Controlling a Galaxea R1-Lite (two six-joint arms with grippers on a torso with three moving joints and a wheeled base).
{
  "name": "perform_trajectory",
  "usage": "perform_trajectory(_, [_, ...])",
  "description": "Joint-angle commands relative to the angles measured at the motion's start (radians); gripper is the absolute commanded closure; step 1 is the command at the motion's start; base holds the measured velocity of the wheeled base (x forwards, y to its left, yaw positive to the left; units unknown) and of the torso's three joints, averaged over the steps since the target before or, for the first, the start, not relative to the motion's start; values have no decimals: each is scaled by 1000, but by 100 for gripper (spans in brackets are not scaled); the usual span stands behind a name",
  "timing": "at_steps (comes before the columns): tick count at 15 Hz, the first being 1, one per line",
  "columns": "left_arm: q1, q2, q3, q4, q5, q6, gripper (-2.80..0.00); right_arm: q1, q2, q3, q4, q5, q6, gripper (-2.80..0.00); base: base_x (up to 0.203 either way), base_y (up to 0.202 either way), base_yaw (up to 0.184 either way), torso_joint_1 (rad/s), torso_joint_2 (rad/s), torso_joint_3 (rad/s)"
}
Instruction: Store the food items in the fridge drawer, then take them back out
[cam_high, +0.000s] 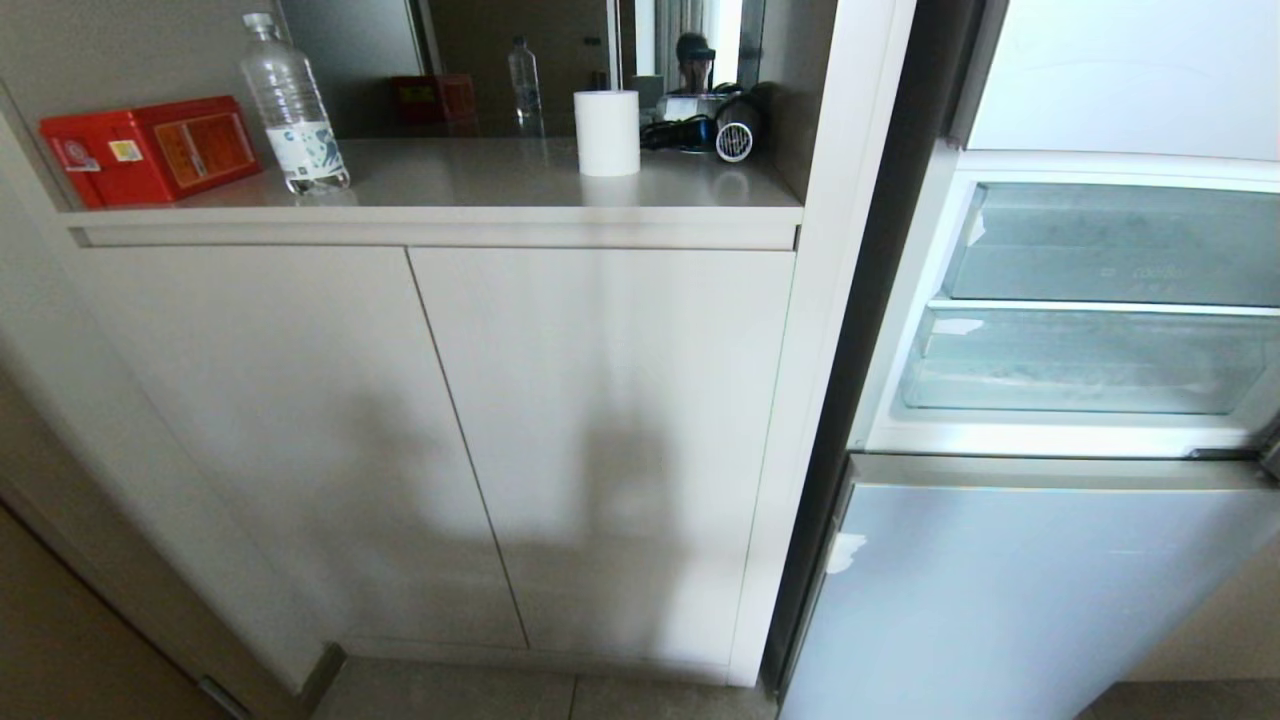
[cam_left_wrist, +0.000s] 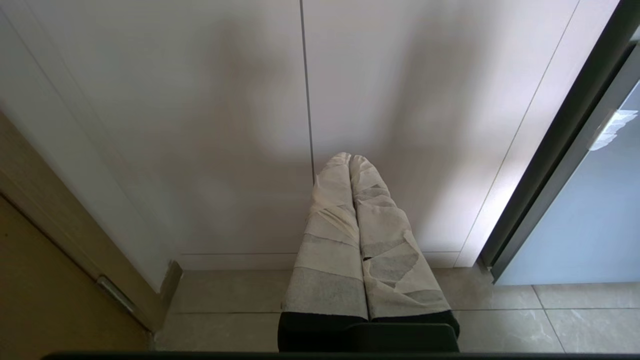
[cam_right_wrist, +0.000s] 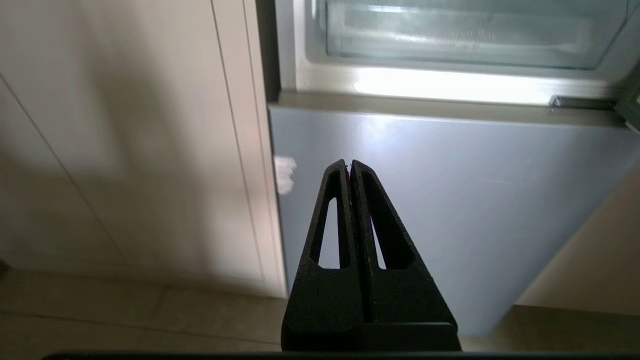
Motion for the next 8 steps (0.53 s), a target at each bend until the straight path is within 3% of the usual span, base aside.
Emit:
perform_trajectory(1, [0,2,0,0,0,0,0,2,143,-77,-1,7,28,0,0,0,0,0,0,0])
perform_trajectory(4, [-1,2,0,0,0,0,0,5,581,-227,-64,66,93,0,0,0,0,0,0,0])
perform_trajectory(6, [-1,2,0,0,0,0,0,8,891,-300,-206,111,114,0,0,0,0,0,0,0])
perform_trajectory(7, [1,2,0,0,0,0,0,9,1050,-329,-325,129,115,-280,0,0,0,0,0,0])
perform_trajectory(8, [-1,2,0,0,0,0,0,10,1180,-350,-440,141,113,-280,0,0,0,0,0,0])
